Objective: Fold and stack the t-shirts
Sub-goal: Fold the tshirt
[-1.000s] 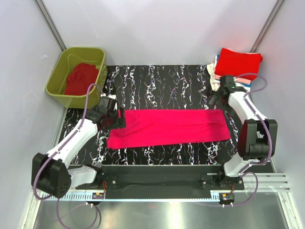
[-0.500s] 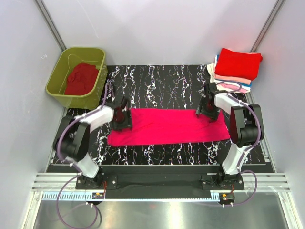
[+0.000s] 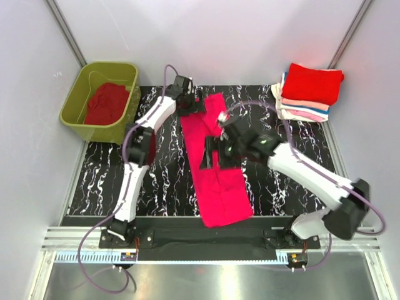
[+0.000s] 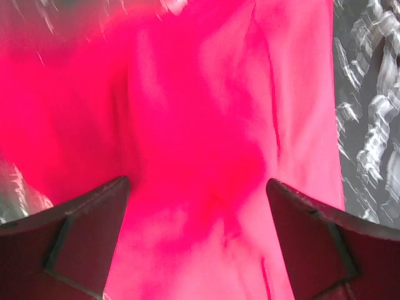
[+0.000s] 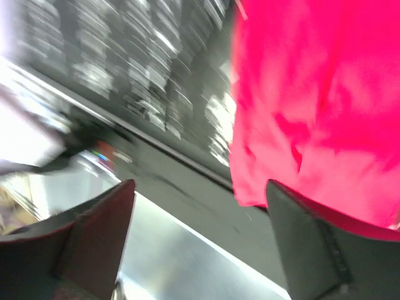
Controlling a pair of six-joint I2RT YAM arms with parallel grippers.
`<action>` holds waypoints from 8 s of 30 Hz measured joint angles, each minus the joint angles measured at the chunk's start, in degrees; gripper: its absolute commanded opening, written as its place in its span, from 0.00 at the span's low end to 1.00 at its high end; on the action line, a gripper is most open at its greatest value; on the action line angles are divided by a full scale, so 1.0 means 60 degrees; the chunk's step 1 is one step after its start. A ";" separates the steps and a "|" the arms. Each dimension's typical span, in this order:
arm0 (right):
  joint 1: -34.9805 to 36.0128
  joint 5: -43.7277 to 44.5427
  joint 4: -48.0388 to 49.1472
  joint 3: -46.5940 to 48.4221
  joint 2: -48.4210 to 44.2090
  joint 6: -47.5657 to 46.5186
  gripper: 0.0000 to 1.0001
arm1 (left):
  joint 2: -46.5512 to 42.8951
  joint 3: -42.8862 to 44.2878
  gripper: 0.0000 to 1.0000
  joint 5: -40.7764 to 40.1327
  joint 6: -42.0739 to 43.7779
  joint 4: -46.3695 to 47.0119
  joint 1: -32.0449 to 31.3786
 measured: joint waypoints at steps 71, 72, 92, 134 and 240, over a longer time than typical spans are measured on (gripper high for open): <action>-0.3260 0.1118 -0.2568 1.1905 1.1038 0.0069 1.00 | -1.8487 -1.5486 0.99 -0.0743 -0.0933 -0.1319 0.0066; -0.3391 0.1282 -0.2583 1.1344 1.0630 -0.0044 1.00 | -1.8575 -1.5726 0.99 -0.0623 -0.1096 -0.1224 0.0036; -0.4404 0.1286 -0.0372 -0.3931 -0.0226 -0.0251 0.81 | -1.4932 -1.9045 0.73 -0.0251 -0.5202 0.3672 -0.5271; -0.3126 -0.0688 0.0729 -0.6084 -0.3311 0.1155 0.00 | -1.4138 -1.8189 0.00 -0.1625 -0.7209 0.4466 -0.7027; -0.5362 -0.0295 -0.1632 1.0196 0.9694 -0.1497 0.79 | -0.4233 -0.5264 0.95 -0.0011 -0.0087 -0.0098 0.0058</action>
